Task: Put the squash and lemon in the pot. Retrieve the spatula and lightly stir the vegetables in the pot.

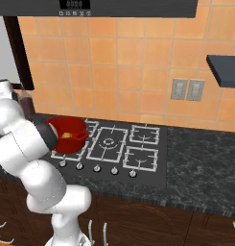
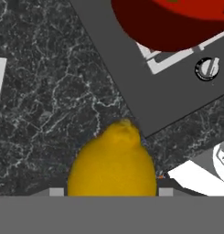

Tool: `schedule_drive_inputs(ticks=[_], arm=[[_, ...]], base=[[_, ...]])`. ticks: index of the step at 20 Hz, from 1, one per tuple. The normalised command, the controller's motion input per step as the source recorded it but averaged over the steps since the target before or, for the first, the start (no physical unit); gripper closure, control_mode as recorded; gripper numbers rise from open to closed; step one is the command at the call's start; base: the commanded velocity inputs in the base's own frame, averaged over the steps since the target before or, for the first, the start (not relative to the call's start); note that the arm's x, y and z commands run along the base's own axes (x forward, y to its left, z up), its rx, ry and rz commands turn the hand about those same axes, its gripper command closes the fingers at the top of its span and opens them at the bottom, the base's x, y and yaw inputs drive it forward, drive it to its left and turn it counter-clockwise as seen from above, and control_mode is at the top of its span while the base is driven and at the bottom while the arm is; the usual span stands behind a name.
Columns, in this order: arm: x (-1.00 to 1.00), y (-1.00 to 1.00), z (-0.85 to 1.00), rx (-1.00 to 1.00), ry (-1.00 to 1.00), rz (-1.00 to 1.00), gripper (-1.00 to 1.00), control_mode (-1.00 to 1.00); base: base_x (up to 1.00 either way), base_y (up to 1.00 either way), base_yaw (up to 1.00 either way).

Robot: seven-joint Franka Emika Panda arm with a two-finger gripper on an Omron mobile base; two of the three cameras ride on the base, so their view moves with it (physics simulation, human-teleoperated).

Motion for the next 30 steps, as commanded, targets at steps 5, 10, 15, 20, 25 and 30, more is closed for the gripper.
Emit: schedule_drive_inputs(ticks=[5, 10, 15, 20, 25, 30], arm=[[0.38, -0.79, 0.14, -0.04, 0.05, 0.0, 1.0, -1.0], [0.71, -0.92, -0.02, -0.01, 0.05, -0.04, 1.0, -1.0], [0.88, -0.52, 0.0, 0.0, 0.0, 0.0, 1.0, -1.0], [0.64, -0.29, -0.39, 0.0, 0.0, 0.0, 1.0, -1.0], [0.11, 0.0, -0.32, 0.0, 0.0, 0.0, 1.0, -1.0], [0.37, 0.0, -0.44, -0.02, 0.0, 0.0, 1.0, -1.0]], base=[[0.0, 0.0, 0.0], [0.0, 0.0, 0.0], [0.0, 0.0, 0.0], [0.0, 0.0, 0.0], [0.0, 0.0, 0.0], [0.0, 0.0, 0.0]])
